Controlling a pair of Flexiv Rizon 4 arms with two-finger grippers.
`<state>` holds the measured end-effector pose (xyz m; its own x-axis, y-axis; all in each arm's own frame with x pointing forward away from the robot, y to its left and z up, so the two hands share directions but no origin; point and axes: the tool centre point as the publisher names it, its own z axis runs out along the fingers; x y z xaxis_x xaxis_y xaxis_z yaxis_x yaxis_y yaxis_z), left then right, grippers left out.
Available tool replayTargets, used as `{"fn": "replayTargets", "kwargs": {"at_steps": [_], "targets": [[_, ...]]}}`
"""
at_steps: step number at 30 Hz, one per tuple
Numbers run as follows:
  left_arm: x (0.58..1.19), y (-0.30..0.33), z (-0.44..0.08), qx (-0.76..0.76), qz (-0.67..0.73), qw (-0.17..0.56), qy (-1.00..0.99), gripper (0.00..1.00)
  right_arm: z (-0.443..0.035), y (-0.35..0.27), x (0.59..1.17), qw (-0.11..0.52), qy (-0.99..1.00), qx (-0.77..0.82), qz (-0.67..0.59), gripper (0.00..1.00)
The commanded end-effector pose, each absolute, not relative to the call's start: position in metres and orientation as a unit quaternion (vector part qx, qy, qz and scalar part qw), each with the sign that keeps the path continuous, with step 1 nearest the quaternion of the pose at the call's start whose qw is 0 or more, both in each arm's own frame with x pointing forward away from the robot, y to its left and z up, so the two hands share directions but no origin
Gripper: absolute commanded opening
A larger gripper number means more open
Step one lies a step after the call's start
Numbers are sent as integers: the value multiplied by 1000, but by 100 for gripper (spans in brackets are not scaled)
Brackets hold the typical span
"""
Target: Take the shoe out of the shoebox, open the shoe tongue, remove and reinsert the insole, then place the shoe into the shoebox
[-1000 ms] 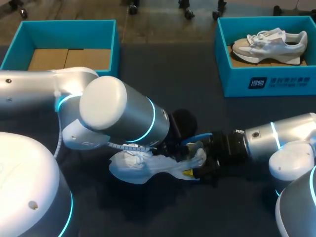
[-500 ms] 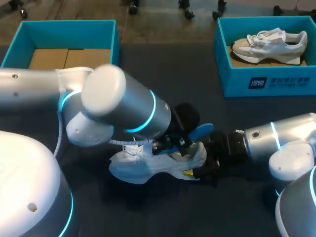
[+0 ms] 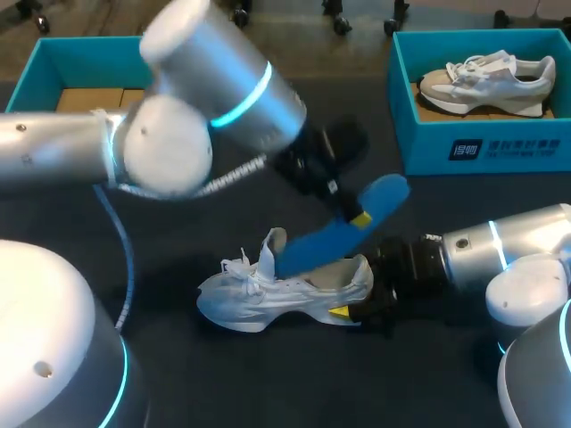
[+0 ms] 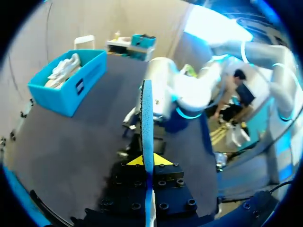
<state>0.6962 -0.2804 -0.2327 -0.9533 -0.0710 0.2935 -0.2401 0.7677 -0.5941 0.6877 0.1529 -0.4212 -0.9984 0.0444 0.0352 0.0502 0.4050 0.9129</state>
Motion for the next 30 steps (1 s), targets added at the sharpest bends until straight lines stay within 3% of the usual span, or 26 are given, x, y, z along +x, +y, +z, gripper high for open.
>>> {"fn": "replayTargets", "kwargs": {"at_steps": [1,30], "targets": [[694,-264,-203,14,363,244,-899,0,-425,153,687,3,-840,-29,-542,0],[652,-198,-48,-44,509,222,-831,0,-425,153,687,3,-840,-29,-542,0]]}}
